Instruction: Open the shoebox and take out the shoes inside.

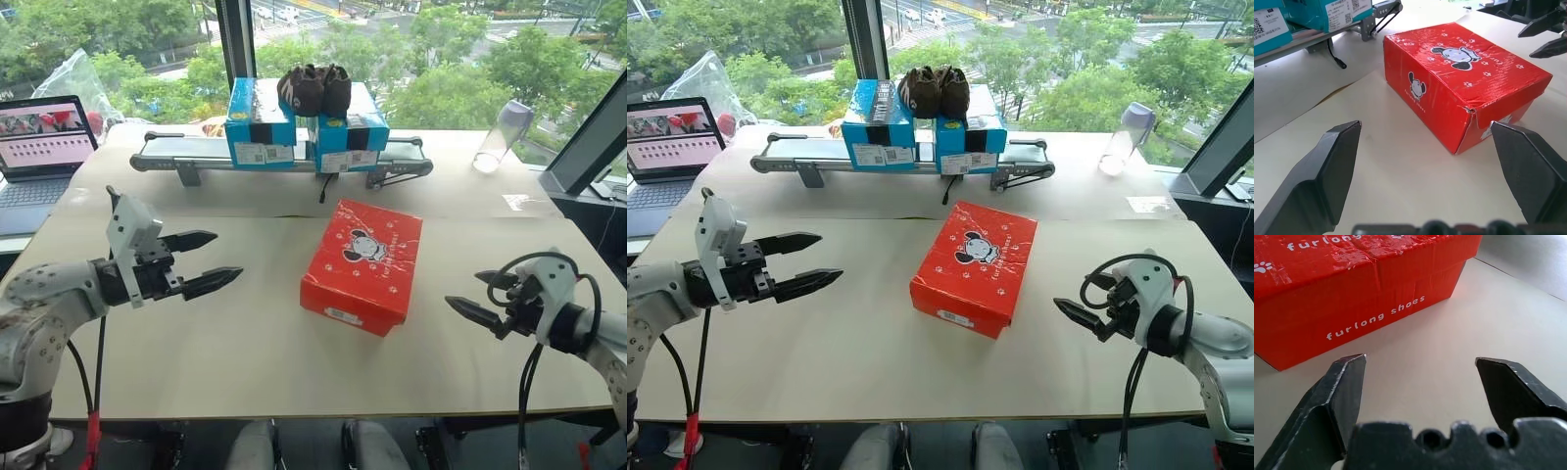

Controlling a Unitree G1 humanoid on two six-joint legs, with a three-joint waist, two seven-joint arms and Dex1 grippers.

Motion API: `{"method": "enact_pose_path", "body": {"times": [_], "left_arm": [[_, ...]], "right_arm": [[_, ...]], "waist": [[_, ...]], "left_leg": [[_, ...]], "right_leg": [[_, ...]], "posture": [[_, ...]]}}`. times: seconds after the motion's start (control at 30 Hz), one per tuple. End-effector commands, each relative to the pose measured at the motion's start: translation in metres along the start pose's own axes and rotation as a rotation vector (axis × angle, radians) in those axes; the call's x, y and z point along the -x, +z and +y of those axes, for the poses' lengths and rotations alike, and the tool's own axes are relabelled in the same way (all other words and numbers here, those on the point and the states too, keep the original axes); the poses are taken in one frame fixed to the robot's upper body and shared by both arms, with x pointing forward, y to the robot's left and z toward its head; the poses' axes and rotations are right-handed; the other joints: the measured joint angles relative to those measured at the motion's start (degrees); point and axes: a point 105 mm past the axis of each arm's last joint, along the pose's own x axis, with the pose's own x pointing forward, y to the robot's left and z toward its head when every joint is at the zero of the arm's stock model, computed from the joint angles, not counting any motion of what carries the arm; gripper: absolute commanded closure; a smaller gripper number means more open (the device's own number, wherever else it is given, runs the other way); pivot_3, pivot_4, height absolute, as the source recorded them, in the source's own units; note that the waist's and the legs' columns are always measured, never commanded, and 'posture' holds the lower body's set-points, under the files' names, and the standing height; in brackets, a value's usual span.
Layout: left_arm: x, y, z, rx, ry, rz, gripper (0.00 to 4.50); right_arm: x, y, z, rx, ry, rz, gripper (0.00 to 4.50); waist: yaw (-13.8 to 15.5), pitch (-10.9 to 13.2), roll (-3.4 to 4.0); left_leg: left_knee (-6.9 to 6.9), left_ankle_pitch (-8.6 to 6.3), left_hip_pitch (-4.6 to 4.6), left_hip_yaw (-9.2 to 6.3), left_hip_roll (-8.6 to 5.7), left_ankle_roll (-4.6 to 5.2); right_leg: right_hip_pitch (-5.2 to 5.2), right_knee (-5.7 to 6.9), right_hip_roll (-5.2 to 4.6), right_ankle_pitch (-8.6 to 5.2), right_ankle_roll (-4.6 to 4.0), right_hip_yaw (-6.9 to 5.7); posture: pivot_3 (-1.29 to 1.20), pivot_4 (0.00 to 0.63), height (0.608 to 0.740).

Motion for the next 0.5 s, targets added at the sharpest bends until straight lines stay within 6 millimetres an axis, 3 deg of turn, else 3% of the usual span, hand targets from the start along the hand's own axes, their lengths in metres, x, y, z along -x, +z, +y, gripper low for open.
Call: {"method": "enact_pose_path", "body": {"times": [0.03, 0.13, 0.3, 0.5], "left_arm": [[0.004, 0.018, -0.011, -0.077, -0.058, 0.008, 0.00], [0.005, 0.022, -0.014, -0.090, -0.083, 0.027, 0.00], [0.008, 0.041, -0.013, -0.146, -0.127, 0.073, 0.00], [0.014, 0.051, -0.016, -0.187, -0.139, 0.120, 0.00]], "right_arm": [[0.003, 0.009, 0.003, 0.068, 0.023, -0.012, 1.81], [0.002, 0.004, 0.003, 0.095, 0.032, 0.006, 2.73], [-0.018, -0.014, 0.012, 0.102, 0.094, 0.038, 4.47], [-0.047, -0.023, 0.035, 0.137, 0.220, 0.059, 4.47]], "waist": [[0.05, 0.01, -0.01], [0.09, 0.01, -0.01], [0.05, 0.13, -0.21], [-0.34, 0.18, -0.15]], "left_leg": [[-0.01, 0.00, 0.00, 0.00, 0.01, 0.00], [-0.01, -0.01, -0.03, 0.01, 0.01, -0.01], [0.01, -0.23, 0.00, 0.02, 0.07, -0.40], [0.01, -0.26, 0.04, 0.12, 0.02, -0.44]], "right_leg": [[-0.01, 0.00, 0.00, -0.02, -0.01, 0.00], [-0.03, -0.03, -0.02, -0.03, -0.01, -0.01], [-0.04, -0.04, 0.01, -0.03, -0.02, -0.05], [-0.04, 0.02, -0.02, -0.02, -0.01, 0.00]], "posture": [[0.00, 0.150, 0.740], [0.00, 0.150, 0.740], [0.00, 0.150, 0.740], [0.00, 0.150, 0.740]]}}
